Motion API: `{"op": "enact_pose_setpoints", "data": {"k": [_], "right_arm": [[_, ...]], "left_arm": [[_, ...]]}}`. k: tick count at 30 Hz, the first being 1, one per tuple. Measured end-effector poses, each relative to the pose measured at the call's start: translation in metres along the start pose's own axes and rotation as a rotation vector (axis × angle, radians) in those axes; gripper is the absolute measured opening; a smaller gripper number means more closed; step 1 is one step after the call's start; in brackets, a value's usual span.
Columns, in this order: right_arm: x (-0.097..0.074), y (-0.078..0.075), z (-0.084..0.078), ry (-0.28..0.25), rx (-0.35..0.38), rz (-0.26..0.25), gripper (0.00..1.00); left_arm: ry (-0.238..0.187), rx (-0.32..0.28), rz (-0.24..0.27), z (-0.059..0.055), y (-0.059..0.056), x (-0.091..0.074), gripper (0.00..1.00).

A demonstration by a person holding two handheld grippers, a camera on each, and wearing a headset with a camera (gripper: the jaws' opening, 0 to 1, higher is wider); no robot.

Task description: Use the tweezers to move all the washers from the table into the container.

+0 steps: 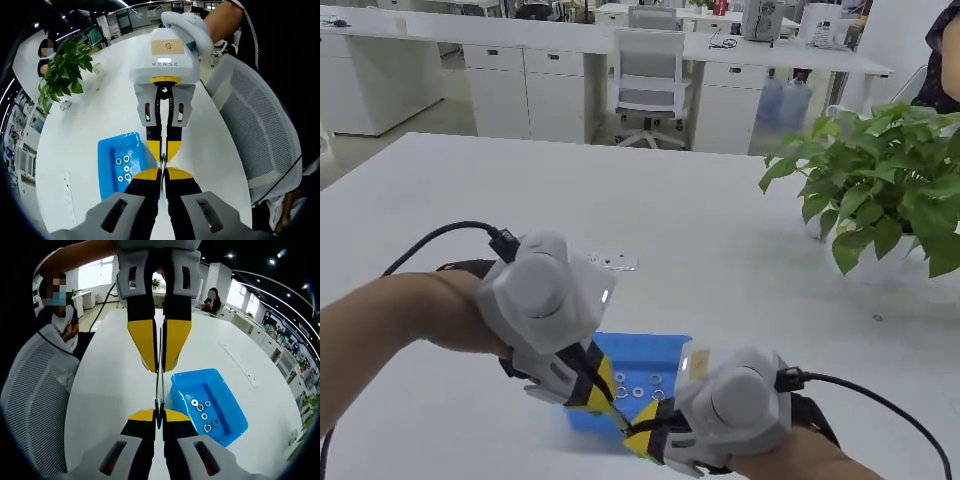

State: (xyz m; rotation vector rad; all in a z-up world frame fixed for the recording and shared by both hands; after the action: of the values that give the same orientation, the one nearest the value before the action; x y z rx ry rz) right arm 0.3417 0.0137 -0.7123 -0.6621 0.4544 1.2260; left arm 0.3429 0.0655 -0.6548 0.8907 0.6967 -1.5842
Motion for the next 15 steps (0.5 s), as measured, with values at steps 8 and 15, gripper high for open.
{"op": "enact_pose_setpoints", "data": {"k": [8, 15], "right_arm": [[0.000, 0.004, -0.009, 0.026, -0.023, 0.002, 0.04], [0.005, 0.014, -0.020, 0.072, -0.064, 0.027, 0.04]], "left_arm": [[0.023, -0.023, 0.007, -0.017, -0.005, 0.013, 0.07], [0.021, -0.038, 0.001, -0.027, -0.013, 0.030, 0.07]]}}
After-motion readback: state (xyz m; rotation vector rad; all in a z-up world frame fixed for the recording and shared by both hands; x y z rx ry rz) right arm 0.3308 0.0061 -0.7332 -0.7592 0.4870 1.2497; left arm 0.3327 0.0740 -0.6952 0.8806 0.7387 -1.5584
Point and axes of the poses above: the centre of the closed fingertips' face, and the gripper's own axes: x roughly forward along the fingers, y roughly to its left, z roughly out of its top, the point moved 4 cm from there along -x, roughly backward along the fingers, and after that the axes turned 7 degrees about -z, right-handed, at the moved point
